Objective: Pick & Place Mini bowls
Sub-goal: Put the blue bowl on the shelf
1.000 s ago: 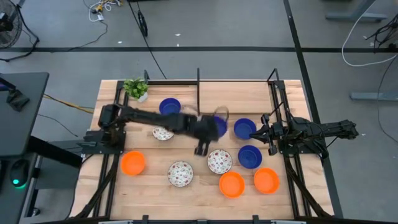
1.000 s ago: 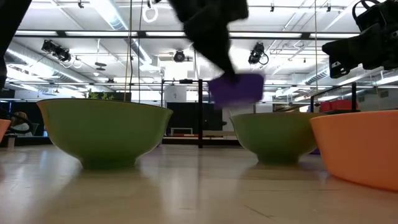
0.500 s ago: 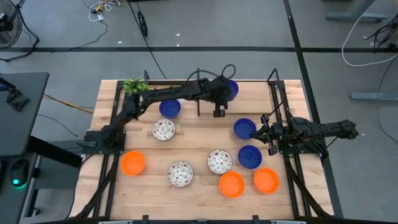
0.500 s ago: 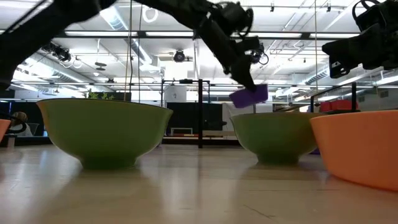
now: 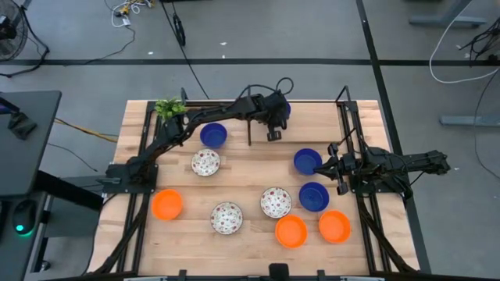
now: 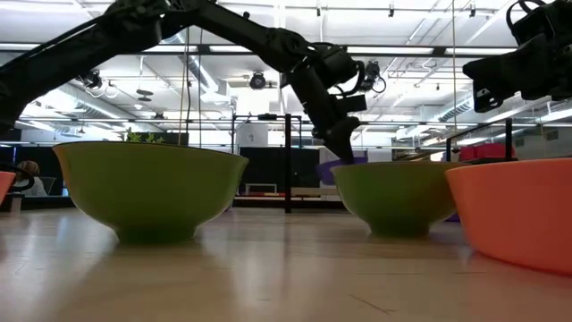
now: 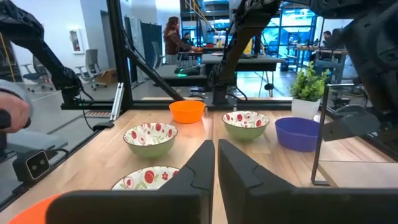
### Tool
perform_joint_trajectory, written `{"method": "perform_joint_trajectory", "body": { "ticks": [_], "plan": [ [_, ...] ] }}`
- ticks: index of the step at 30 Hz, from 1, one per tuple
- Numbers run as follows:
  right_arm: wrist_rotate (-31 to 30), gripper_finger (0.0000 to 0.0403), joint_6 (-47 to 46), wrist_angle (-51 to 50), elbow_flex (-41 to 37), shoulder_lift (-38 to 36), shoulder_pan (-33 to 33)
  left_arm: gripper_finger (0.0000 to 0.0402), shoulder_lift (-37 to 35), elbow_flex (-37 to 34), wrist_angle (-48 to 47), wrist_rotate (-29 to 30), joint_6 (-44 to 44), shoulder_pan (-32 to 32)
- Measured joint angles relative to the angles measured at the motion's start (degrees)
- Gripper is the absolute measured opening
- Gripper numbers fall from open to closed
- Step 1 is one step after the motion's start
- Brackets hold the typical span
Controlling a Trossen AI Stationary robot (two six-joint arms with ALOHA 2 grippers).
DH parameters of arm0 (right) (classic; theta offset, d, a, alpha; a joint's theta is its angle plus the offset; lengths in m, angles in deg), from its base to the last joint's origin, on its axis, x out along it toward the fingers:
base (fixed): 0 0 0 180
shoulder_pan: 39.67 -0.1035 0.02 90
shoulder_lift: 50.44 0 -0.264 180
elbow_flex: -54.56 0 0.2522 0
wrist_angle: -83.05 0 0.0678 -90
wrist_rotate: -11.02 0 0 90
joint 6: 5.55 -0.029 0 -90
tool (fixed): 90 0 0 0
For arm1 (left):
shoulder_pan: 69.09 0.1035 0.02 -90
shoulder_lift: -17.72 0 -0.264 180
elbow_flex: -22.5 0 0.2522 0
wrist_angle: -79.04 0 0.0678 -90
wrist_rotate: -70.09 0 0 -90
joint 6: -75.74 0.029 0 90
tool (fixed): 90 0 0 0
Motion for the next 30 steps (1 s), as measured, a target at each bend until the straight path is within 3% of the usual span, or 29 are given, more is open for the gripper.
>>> {"method": "perform_joint_trajectory", "body": {
  "ticks": [30],
  "plan": [
    [0.0,0.0027,0.0,0.0,0.0,0.0,0.0,0.0032,0.7,0.0,-7.7,2.6,-2.0,1.0]
  ]
}}
